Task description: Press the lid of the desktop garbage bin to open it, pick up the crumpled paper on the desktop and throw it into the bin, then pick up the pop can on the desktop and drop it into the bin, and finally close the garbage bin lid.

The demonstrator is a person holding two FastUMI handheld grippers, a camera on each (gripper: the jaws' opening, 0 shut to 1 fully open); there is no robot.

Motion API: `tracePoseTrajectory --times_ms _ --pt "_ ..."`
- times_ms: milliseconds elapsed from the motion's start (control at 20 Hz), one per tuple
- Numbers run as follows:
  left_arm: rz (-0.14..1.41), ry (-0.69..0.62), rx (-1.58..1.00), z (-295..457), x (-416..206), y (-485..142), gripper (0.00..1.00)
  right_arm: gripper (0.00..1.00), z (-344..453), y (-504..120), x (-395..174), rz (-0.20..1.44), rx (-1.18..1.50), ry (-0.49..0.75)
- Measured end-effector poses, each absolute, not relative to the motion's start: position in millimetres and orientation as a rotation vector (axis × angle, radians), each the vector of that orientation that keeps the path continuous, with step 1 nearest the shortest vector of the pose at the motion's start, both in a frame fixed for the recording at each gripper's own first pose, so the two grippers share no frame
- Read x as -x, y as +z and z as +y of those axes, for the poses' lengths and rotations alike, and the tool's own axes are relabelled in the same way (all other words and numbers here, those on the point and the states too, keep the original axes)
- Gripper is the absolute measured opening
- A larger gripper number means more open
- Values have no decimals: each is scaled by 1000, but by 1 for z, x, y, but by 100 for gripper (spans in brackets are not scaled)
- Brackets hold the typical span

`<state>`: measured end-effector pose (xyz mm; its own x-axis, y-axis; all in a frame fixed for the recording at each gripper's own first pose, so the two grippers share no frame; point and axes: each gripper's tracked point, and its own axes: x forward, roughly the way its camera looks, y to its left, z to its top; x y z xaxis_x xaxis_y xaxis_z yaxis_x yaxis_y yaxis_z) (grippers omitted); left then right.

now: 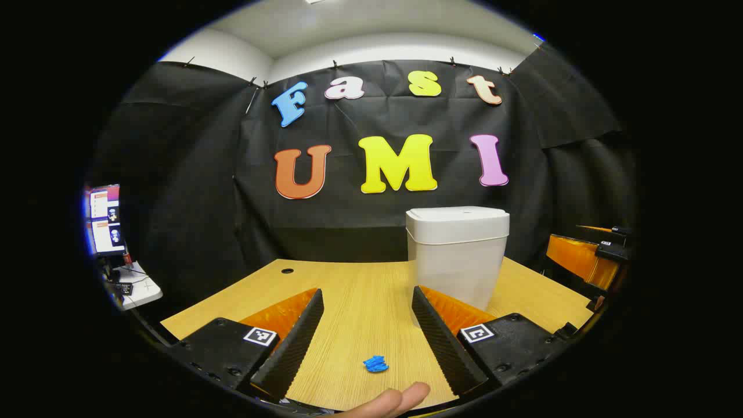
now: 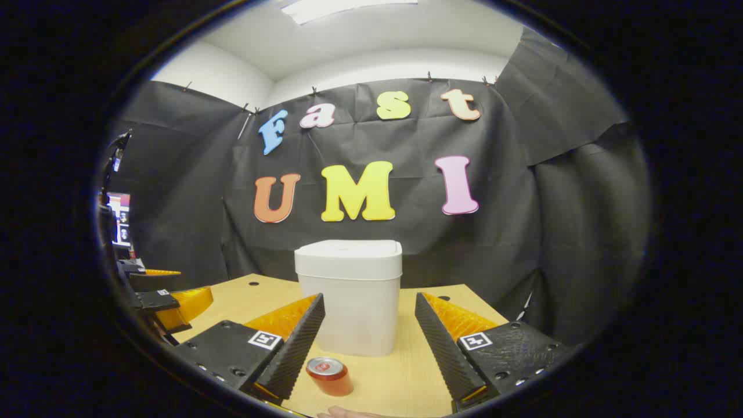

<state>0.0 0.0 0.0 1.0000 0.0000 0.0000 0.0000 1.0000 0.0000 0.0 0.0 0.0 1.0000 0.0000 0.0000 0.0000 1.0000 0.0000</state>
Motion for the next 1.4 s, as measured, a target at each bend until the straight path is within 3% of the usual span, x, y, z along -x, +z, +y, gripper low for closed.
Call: tracePoseTrajectory --times_ms 1400 --pt "-36 -2 -1 13 8 15 99 96 -10 -2 4 32 41 -48"
